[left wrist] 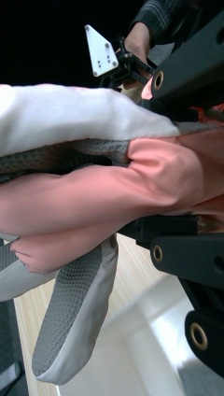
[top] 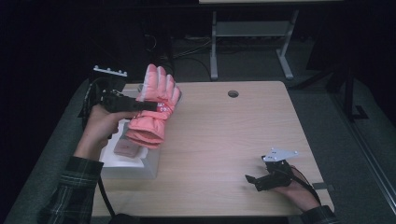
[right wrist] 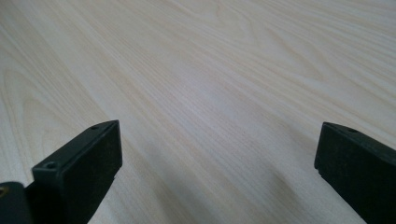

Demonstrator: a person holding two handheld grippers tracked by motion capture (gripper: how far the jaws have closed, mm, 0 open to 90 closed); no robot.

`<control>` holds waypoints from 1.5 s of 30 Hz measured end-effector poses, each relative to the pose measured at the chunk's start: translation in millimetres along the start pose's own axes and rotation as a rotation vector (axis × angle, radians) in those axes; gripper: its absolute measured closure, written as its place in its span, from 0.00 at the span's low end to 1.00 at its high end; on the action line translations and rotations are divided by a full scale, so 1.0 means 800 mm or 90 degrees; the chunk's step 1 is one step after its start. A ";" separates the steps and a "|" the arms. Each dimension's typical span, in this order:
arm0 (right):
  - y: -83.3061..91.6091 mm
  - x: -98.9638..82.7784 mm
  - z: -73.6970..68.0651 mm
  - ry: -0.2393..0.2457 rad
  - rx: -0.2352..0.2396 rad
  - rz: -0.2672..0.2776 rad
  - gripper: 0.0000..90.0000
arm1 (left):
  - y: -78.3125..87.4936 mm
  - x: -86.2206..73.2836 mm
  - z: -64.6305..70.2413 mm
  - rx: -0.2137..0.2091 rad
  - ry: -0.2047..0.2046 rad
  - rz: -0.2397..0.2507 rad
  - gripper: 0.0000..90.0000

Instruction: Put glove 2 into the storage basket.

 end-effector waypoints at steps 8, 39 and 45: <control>-0.002 -0.002 0.002 -0.006 -0.005 -0.006 0.01 | 0.031 -0.014 -0.036 0.054 0.023 0.010 0.65; 0.003 0.002 0.004 0.007 -0.014 0.009 0.01 | -0.069 -0.159 -0.142 0.106 0.143 -0.117 0.64; 0.005 0.002 0.004 0.004 -0.012 0.017 0.01 | -0.081 -0.169 -0.145 0.091 0.152 -0.127 0.59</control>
Point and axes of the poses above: each handheld gripper's, and its own axes: y roughly backward along the jaws, x roughly out of its top, z roughly to its right, the point moved 9 cm from there along -y, roughly forward along the jaws, and after that the axes turned 7 degrees about -y, right-handed, at the moved point
